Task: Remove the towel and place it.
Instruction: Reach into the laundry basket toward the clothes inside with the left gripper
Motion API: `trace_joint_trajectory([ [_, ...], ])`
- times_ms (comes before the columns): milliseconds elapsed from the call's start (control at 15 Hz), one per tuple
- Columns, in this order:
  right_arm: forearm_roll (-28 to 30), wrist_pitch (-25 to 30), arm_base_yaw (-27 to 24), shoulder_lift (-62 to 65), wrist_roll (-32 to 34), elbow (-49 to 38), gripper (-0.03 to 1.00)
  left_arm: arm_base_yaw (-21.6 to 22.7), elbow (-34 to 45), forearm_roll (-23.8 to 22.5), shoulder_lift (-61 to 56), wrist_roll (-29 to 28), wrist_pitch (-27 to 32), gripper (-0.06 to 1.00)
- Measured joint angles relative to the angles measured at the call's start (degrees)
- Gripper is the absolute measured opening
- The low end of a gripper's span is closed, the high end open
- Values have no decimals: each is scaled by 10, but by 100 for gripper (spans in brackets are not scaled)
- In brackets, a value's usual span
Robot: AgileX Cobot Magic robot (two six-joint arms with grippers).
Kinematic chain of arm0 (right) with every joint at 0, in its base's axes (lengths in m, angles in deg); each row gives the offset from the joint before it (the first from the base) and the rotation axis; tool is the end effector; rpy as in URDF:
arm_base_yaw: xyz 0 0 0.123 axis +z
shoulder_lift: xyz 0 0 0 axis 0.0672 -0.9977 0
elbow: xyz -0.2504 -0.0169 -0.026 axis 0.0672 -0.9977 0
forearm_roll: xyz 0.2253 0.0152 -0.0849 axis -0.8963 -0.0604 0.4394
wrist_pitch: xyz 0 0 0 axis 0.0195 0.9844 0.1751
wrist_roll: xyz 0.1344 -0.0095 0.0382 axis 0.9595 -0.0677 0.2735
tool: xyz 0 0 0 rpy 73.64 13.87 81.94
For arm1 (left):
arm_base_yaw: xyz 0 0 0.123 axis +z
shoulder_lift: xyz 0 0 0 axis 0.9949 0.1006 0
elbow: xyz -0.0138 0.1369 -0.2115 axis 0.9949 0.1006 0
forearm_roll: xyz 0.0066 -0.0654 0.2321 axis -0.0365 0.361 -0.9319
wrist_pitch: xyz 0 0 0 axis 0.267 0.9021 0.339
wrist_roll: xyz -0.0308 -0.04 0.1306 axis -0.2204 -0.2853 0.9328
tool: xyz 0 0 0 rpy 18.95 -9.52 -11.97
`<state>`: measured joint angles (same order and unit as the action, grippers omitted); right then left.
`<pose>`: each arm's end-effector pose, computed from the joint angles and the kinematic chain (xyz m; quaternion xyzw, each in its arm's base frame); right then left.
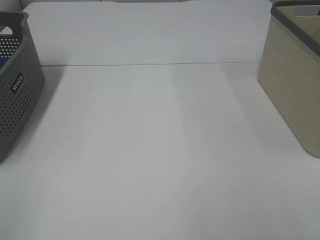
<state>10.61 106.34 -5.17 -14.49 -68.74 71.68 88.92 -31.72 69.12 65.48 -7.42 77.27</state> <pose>0.0622 -0.0001 0.2289 -0.0182 0.8769 -0.0154 0.4801 0.0587 0.0048 0.2534 -0.0349 0.8515 0.0215 0.5227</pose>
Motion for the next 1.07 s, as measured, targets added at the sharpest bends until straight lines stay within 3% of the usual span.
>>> trace_joint_trajectory([
  [1067, 0, 0, 0, 0, 0, 0, 59, 0, 0, 0, 0, 0, 0, 98],
])
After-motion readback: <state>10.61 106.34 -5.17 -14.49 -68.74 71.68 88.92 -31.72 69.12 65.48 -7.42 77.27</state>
